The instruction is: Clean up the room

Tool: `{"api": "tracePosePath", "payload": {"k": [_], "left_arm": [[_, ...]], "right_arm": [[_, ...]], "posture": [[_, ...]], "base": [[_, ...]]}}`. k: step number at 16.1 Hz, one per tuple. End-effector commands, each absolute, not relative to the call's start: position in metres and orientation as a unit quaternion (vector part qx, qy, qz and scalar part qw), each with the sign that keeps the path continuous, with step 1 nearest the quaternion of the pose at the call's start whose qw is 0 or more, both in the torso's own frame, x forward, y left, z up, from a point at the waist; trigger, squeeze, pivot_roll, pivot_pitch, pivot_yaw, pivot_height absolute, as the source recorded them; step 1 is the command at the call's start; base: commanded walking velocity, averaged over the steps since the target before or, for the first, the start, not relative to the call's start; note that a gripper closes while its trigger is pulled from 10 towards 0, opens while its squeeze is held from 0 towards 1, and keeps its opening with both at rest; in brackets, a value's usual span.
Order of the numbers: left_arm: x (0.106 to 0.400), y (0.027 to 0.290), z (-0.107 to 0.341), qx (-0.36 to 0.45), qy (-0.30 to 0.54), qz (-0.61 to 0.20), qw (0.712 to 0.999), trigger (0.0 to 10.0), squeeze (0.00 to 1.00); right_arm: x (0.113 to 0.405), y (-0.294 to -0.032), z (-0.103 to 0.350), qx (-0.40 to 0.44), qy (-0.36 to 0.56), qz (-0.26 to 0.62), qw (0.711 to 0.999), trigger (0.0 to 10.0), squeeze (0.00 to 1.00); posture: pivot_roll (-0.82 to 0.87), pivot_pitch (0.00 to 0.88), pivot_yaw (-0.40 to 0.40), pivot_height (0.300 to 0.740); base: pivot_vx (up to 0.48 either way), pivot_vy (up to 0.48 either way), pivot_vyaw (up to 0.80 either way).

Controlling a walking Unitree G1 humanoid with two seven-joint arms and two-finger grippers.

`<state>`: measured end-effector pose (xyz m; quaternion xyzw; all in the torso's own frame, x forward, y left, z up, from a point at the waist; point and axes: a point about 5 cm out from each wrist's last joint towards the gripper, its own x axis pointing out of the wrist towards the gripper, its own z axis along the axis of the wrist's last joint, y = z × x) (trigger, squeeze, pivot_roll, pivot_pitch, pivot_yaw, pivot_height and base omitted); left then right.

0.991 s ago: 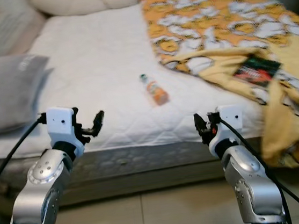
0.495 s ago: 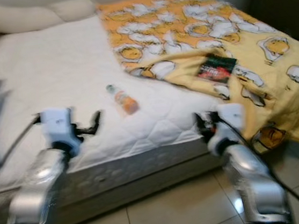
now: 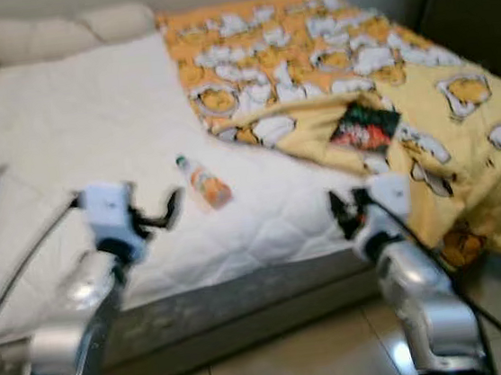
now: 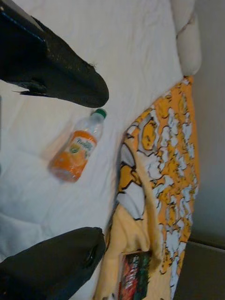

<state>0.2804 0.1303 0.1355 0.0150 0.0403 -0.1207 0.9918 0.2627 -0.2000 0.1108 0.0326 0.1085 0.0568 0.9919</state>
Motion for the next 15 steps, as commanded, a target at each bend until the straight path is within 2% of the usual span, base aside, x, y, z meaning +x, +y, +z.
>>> {"api": "tracePosePath", "payload": {"k": [1, 3, 7, 12, 15], "left_arm": [[0.281, 0.1406, 0.1369, 0.024, 0.038, -0.105, 0.993, 10.0, 0.78], [0.2811, 0.1408, 0.1376, 0.027, 0.037, -0.107, 0.993, 10.0, 0.78], [0.2814, 0.1407, 0.1381, 0.03, 0.036, -0.109, 0.993, 10.0, 0.78], [0.2824, 0.1405, 0.1385, 0.033, 0.035, -0.113, 0.992, 10.0, 0.78], [0.2837, 0.1394, 0.1384, 0.031, 0.035, -0.112, 0.993, 10.0, 0.78]], "right_arm": [[0.2656, -0.1896, 0.1128, 0.031, 0.104, 0.082, 0.991, 10.0, 0.0], [0.2653, -0.1852, 0.1113, 0.021, 0.107, 0.092, 0.99, 10.0, 0.0], [0.2665, -0.1883, 0.1099, 0.042, 0.107, 0.076, 0.99, 10.0, 0.0], [0.2681, -0.1853, 0.1094, 0.017, 0.109, 0.091, 0.99, 10.0, 0.0], [0.27, -0.185, 0.1095, 0.011, 0.113, 0.092, 0.989, 10.0, 0.0]], "posture": [[-0.03, 0.0, 0.0, 0.74], [-0.03, 0.0, 0.001, 0.74], [-0.03, 0.0, 0.004, 0.74], [-0.03, 0.0, 0.008, 0.74], [-0.03, 0.0, 0.01, 0.74]], "base": [[0.315, 0.0, 0.0], [0.315, 0.0, 0.8], [0.319, 0.0, 0.0], [0.316, 0.0, 0.0], [0.315, 0.0, 0.8]]}}
